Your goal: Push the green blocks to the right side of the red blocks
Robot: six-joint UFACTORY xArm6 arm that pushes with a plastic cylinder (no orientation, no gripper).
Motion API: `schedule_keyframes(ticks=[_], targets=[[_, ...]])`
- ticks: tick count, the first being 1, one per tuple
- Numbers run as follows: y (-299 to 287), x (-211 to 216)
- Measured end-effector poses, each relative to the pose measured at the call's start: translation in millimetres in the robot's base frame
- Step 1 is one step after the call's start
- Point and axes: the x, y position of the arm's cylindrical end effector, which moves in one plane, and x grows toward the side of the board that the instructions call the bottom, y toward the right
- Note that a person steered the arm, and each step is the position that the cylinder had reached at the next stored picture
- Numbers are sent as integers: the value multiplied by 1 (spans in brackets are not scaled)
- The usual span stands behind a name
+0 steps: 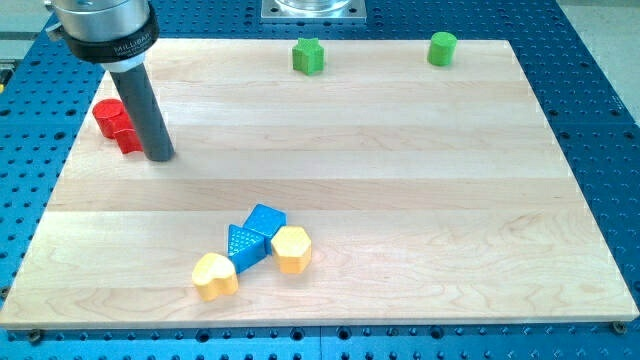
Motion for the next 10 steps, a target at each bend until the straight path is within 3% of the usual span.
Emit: schedule_keyframes(ticks=[2,8,10], targets=[[73,3],[92,-10],[212,-34]])
